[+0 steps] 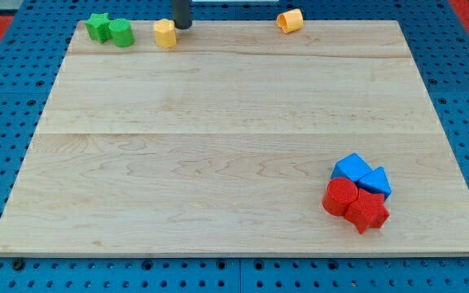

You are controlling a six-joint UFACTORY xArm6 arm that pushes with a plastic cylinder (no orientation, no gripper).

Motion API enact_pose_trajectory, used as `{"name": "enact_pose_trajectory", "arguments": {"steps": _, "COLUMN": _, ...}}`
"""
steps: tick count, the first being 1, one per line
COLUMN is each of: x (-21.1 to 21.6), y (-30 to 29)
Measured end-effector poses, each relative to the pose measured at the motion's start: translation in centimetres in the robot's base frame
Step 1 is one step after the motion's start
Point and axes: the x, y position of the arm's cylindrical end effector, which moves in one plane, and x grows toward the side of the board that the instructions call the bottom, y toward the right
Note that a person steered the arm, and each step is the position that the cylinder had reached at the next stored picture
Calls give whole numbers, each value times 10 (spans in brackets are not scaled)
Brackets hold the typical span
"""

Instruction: Move the hexagon to the right of the green circle

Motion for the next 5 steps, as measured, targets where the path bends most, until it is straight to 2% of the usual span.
{"name": "enact_pose_trajectory", "arguments": {"steps": 1, "x": 17, "y": 43}}
{"name": "enact_pose_trajectory", "arguments": {"steps": 2, "x": 20, "y": -23}}
{"name": "enact_pose_trajectory", "arguments": {"steps": 3, "x": 40, "y": 16}}
{"name": "enact_pose_trajectory", "arguments": {"steps": 4, "x": 55, "y": 145}}
{"name": "enact_pose_trajectory", "arguments": {"steps": 5, "x": 30, "y": 244}}
